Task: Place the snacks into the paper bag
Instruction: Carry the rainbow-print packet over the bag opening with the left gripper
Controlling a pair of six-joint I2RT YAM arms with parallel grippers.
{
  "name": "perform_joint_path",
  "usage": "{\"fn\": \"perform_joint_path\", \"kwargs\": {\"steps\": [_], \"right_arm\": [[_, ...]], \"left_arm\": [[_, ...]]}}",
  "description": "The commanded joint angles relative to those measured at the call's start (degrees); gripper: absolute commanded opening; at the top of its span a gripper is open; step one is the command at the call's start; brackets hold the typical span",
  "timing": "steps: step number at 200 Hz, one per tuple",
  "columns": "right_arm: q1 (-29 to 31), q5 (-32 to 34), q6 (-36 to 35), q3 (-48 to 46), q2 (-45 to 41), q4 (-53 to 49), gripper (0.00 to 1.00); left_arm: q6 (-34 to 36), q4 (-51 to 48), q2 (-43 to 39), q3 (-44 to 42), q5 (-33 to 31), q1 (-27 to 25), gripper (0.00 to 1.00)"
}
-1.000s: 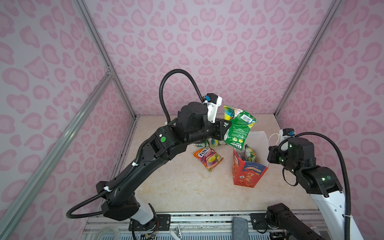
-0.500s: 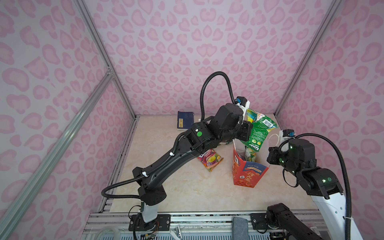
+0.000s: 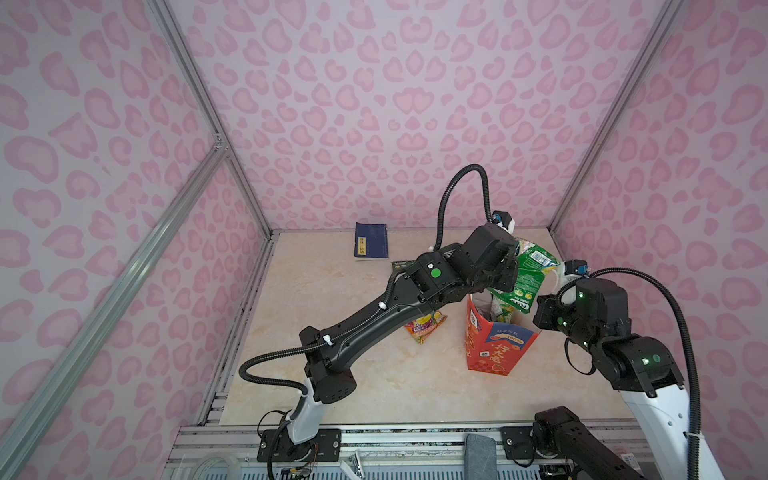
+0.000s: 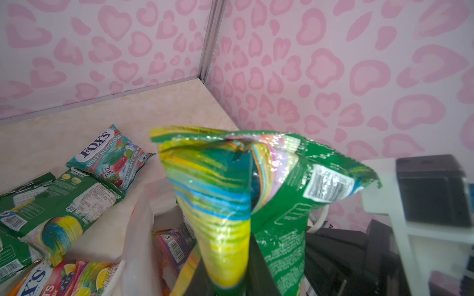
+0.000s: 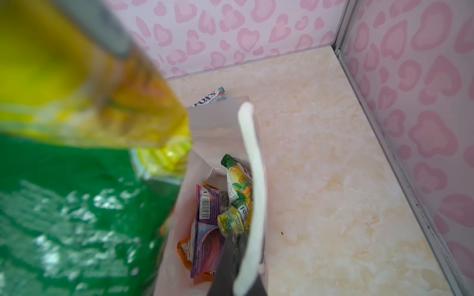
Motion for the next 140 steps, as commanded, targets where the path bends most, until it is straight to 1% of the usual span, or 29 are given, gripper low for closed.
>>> {"fn": "perform_joint_path", "kwargs": {"steps": [1,36,61,104,140], "right_arm": [[0.1,-0.7,-0.7,-0.4,0.1,0.8,0.00],[0.1,-0.7,-0.7,-0.2,0.4,0.9,0.00],[0.1,-0.8,-0.6,0.0,0.5,0.9,0.00],[0.1,-0.7,-0.4,-0.1,0.3,0.9,0.00],[0.1,-0.9,-0.4,-0.1,0.3,1.0,0.00]], "left_arm": [[-1.3,2.2,1.7,0.5,-1.9,-0.2,0.15],[-3.1,1.5,3.4,0.3,-2.5,-0.8,0.15],[-4.4,1.6,3.7,-0.4,-1.8,-1.4,0.15],[-5.4,0.7,4.2,-0.9,-3.3,-2.3,0.15],[-7.8,0.0,4.4,-2.3,-3.4,-2.4,0.16]]}}
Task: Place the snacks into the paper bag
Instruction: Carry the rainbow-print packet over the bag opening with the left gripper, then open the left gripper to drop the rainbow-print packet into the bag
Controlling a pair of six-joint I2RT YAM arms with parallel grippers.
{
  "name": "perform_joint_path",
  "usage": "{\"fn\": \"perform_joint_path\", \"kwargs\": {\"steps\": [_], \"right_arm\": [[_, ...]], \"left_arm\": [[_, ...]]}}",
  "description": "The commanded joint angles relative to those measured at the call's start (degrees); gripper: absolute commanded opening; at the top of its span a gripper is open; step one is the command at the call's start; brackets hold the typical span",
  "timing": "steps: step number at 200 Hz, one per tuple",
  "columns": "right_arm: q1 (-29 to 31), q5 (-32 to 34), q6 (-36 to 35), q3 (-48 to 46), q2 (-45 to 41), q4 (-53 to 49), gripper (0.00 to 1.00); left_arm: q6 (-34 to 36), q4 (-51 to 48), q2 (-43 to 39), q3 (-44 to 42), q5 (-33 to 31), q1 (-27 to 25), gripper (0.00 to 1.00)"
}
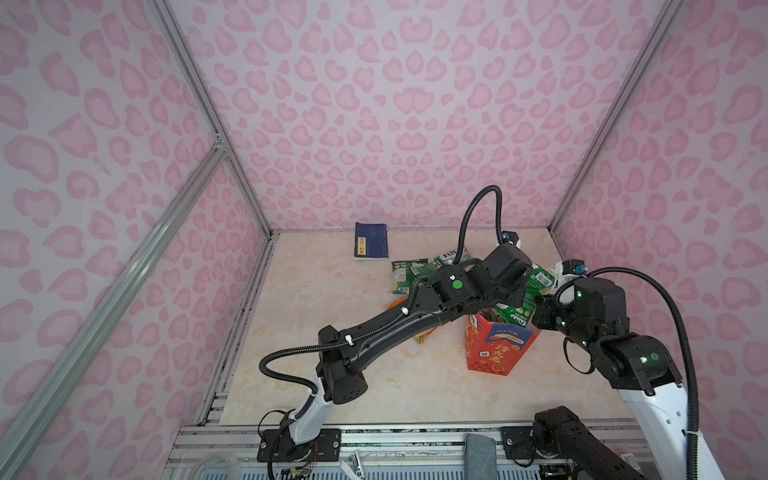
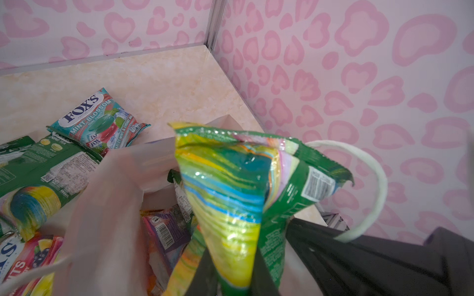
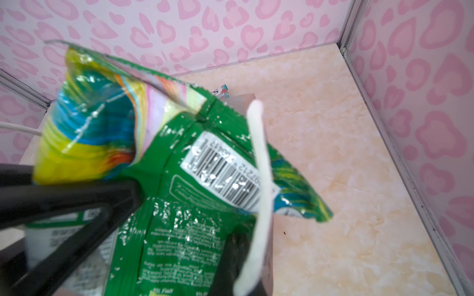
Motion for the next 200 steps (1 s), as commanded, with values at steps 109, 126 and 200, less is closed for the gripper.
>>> {"fn": "perform_joint_path", "kwargs": {"steps": [109,126,200], "right_arm": [[0.1,-0.2,-0.4,0.0,-0.6,0.8,0.00],[0.1,-0.1,-0.5,0.1,-0.8,0.6,0.00],[0.1,0.6,-0.8,-0.3,-1.9,0.1,0.00]], "left_arm": [[-9.3,-1.0,1.9,-3.0,-0.9,-0.4,0.16],[-9.5,-1.0,2.1,-3.5,-1.4,-0.5,0.16],[-10.9,-0.9,2.8,-5.2,-3.2,-0.5,0.18]]}}
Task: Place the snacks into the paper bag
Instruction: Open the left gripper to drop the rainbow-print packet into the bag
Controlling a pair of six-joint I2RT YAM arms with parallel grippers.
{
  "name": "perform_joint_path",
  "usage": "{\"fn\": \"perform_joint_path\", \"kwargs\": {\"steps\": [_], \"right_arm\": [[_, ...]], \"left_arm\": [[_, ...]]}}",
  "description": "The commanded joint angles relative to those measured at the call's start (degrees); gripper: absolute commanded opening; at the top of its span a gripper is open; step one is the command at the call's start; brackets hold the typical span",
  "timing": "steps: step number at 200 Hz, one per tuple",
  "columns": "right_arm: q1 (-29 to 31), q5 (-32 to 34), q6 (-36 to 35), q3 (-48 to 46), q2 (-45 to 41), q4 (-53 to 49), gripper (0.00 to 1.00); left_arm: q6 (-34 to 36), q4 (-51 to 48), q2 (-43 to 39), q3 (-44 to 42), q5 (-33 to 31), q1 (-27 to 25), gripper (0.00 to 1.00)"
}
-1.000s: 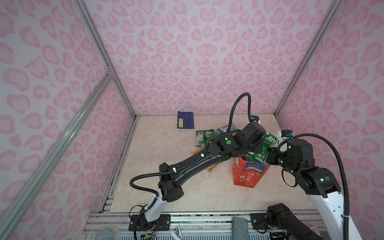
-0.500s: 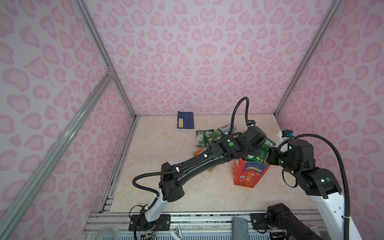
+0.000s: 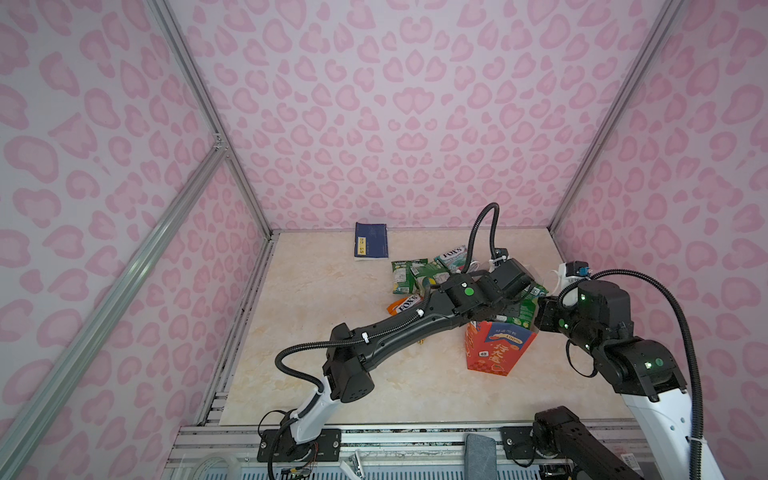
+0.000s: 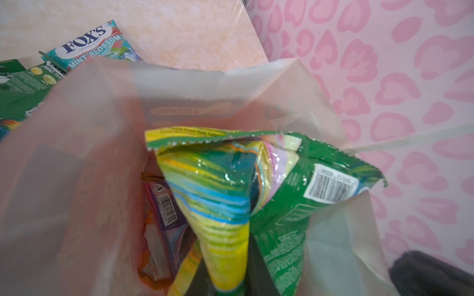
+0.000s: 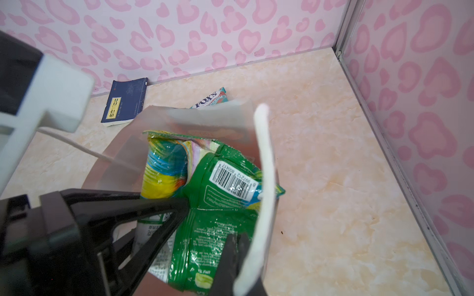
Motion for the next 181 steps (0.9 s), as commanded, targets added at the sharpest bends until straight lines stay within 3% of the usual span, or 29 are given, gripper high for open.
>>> {"fn": "perform_joint_path", "kwargs": {"steps": [1,79,137,152,157,166,175,179,181], "right_arm": [[0.1,0.2,-0.7,-0.3,-0.4,0.6,0.00],[0.0,0.2,-0.8,-0.8,-0.7,0.7,0.00],[0.0,0.3,-0.8,-0.5,-1.1,0.4,0.00],[0.0,0.4,-0.8,-0.5,-1.1,0.3,0.00],[0.0,0.4,-0.8,-0.5,-1.1,0.2,0.00],[0.0,0.4,-0.8,-0.5,-1.2,0.3,0.00],[0.0,0.5,-0.8,-0.5,-1.2,0.3,0.00],[0.0,0.5,-0.7,-0.5,-1.2,0.3,0.00],[0.0,0.5,-0.7,-0.5,-1.2,0.3,0.00]], "left_arm": [[-1.1,1.0,-0.1,-1.2,-1.7,0.0,0.18],[-3.4,3.5,-3.8,-6.8,-3.6,-0.7,0.17],[-2.9,3.2,-2.5,-4.8,-2.3,-0.8,0.22],[-3.0,3.3,-2.6,-4.6,-1.8,-0.9,0.35],[-2.8,3.4,-2.8,-4.4,-1.5,-0.8,0.46],[-2.3,3.9,-3.2,-4.3,-0.8,-0.9,0.56],[-1.7,4.4,-3.8,-4.0,0.1,-0.9,0.78],[-1.5,4.6,-4.1,-3.9,0.4,-1.0,0.98],[-1.3,4.7,-4.2,-3.9,0.7,-1.0,0.98]]}}
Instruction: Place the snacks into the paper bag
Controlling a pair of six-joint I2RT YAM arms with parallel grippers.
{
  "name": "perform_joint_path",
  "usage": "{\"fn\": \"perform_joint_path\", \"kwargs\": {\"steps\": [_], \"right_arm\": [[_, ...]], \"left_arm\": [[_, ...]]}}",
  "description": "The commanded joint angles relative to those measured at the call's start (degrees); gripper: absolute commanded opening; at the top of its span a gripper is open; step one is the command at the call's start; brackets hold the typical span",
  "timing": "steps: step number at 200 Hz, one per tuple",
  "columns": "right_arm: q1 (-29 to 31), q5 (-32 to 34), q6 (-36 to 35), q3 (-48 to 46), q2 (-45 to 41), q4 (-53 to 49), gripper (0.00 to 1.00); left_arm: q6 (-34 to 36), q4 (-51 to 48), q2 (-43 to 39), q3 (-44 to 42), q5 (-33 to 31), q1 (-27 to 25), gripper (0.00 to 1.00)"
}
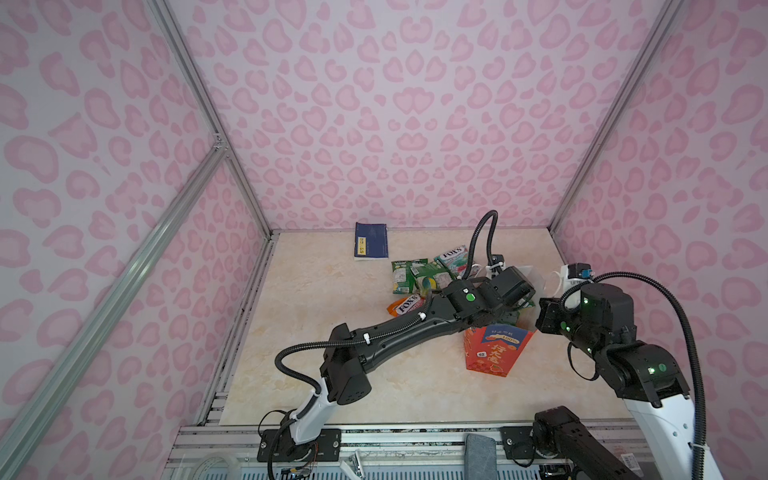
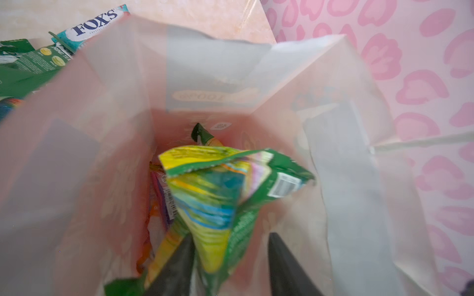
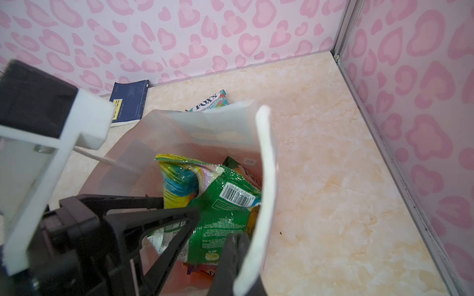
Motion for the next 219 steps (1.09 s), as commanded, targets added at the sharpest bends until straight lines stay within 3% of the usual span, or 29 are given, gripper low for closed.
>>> {"fn": "perform_joint_path", "kwargs": {"steps": [1,75,99,124,144,173,219], "right_arm": [[0.0,0.5,-0.3,0.1,-0.1,0.3,0.00],[0.0,0.8,0.1,0.1,0.3,0.4,0.00],[0.0,1.4,0.4,0.3,0.3,0.1,0.23],[0.0,4.2,1.0,1.1,0.5,-0.7,0.70],[0.0,7.1,1.3,2.1,0.6,-1.8,0.97],[-0.1,8.9,1.5,2.1,1.0,-2.8,0.98],[-0.1,9.0,2.3,-0.6,1.5,-1.0,0.97]], "left_arm": [[1.0,2.7,-2.6,1.2,2.1,-0.2,0.98],[11.1,4.3,-10.5,6.7,12.2,-0.6,0.97],[13.8,3.5,-14.0,7.3,14.7,-0.6,0.97],[17.0,1.0,-18.5,5.4,11.0,-0.6,0.97],[19.5,-0.8,-22.5,0.5,3.7,-0.6,0.97],[20.7,-3.3,-26.1,-7.1,-3.6,0.2,0.97],[17.8,-2.6,-26.6,-16.8,1.1,3.9,0.97]]}}
